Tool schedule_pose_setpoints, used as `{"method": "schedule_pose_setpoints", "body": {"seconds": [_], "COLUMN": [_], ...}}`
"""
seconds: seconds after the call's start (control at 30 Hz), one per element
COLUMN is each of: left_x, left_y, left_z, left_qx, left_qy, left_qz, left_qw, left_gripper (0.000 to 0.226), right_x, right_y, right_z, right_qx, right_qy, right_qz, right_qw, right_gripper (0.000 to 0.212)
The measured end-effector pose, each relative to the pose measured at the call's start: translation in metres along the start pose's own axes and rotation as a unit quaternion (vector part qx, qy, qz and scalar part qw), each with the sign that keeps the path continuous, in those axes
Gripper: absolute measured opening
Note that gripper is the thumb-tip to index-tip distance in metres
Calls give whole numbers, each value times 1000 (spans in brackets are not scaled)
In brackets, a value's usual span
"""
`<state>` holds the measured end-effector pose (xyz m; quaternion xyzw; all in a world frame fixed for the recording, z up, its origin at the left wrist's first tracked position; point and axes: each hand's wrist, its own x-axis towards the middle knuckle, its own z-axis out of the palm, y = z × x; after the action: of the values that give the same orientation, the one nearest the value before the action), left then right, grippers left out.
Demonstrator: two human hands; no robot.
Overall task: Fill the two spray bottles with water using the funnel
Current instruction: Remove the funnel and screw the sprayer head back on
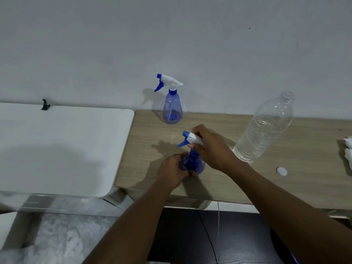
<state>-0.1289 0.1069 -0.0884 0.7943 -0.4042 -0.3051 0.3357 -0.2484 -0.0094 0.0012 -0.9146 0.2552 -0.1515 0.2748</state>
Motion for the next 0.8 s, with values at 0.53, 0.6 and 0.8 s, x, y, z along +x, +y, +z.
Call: {"method": "schedule_pose_setpoints", "body": {"seconds": [0.53, 0.6, 0.8], "left_x": [3, 3, 4], "left_y": [-4, -4, -4], "left_z": [2, 2, 2], "left_qx": [26, 25, 5], "left_qy": [14, 4, 4], "left_qz": [18, 21, 15], "left_qw": [999, 999, 1000], "left_gripper": [65, 73, 69], "right_x": [2, 0, 3], "right_y": [8, 10, 12], "right_z": [9, 8, 13], "right_qx": [-119, -94, -142], "right_qy": [-44, -54, -14], "right_qz": [-68, -80, -69], "right_qw": [990, 991, 987], "right_gripper": [52, 46, 52]}}
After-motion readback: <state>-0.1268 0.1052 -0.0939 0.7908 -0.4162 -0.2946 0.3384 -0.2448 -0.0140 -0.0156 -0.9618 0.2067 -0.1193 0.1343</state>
